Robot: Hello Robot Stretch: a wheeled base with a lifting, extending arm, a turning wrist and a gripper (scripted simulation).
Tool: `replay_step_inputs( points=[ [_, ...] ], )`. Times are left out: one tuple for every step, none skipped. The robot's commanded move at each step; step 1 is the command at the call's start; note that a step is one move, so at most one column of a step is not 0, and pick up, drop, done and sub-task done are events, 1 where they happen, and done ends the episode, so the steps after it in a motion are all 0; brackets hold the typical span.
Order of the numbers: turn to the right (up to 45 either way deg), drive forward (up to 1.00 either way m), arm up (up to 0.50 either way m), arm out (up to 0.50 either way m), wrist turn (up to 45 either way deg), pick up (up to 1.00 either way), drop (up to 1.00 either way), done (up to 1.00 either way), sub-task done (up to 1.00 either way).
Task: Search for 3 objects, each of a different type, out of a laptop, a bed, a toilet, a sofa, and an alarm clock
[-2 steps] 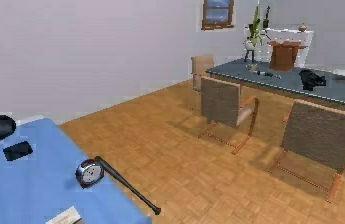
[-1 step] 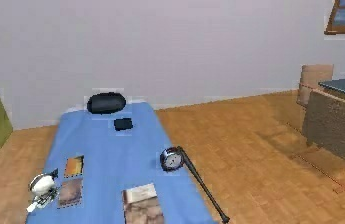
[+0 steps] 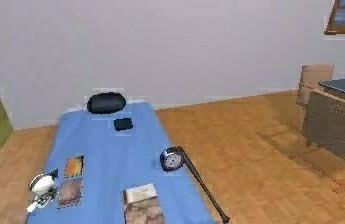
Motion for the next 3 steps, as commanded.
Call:
replay_step_inputs(
  points=[
    [-45.0, 0.0, 0.0, 0.0, 0.0, 0.0, 0.0, 0.0, 0.0],
    [-45.0, 0.0, 0.0, 0.0, 0.0, 0.0, 0.0, 0.0, 0.0],
    [-45.0, 0.0, 0.0, 0.0, 0.0, 0.0, 0.0, 0.0, 0.0]
  ],
)
